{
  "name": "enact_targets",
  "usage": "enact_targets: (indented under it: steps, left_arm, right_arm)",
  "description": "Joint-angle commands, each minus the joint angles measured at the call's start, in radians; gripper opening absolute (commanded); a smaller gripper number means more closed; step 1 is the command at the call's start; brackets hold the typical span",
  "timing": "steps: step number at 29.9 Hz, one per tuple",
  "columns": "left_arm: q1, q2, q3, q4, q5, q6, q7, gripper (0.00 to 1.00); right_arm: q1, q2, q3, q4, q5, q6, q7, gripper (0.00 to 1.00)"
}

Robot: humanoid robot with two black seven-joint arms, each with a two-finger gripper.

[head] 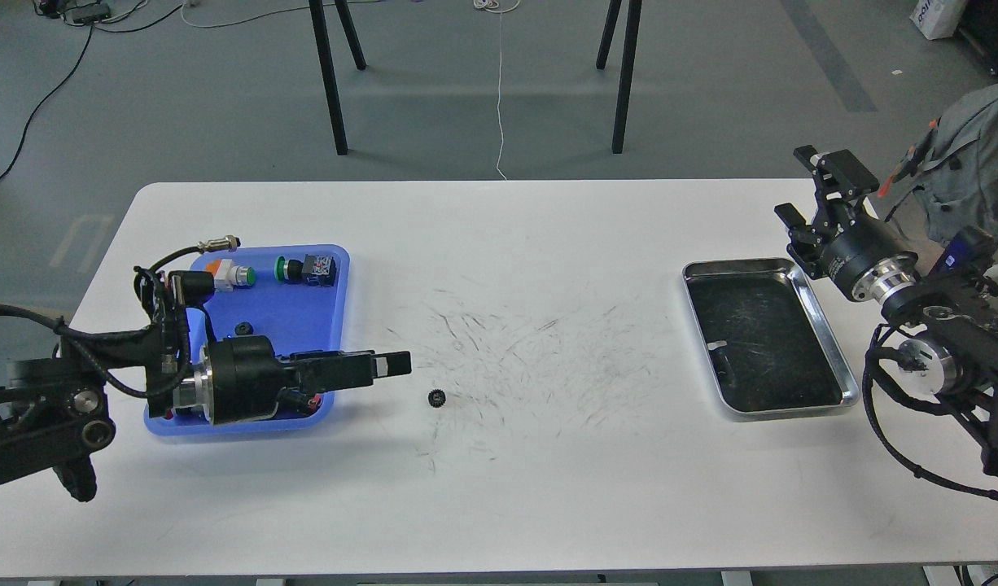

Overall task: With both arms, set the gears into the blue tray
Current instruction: 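Reach the left gripper from the blue tray toward the black gear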

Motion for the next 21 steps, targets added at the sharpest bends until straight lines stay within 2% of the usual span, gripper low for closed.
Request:
enact_targets:
  steps: [1,7,12,15,17,21]
  left_arm:
    - [-0.049,-0.010,0.001,-0.001,0.070,0.021,0.000,1.00]
    - [-0.087,-0.025,0.070,0.013,0.206,0.036,0.000,1.00]
    - [-0.110,-0.048,0.125,0.020,0.357,0.134,0.000,1.00]
    - [-0.118,-0.086,0.133,0.017,0.378,0.237,0.000,1.00]
    - [-0.120,-0.135,0.146,0.043,0.392,0.245,0.000,1.00]
    - [-0.123,-0.157,0.162,0.076,0.406,0.248,0.000,1.00]
  right_arm:
    - [0.000,0.000,0.001,0.000,0.000,-0.001,0.000,0.92]
    - [0.002,0.029,-0.002,0.001,-0.001,-0.027,0.000,0.92]
    - [0.005,0.035,-0.007,0.003,-0.006,-0.035,0.000,0.92]
    - [0.006,0.035,-0.007,0.003,-0.006,-0.038,0.000,0.92]
    - [0.006,0.035,-0.012,0.003,-0.009,-0.044,0.000,0.92]
    - [0.006,0.029,-0.013,0.003,-0.009,-0.045,0.000,0.92]
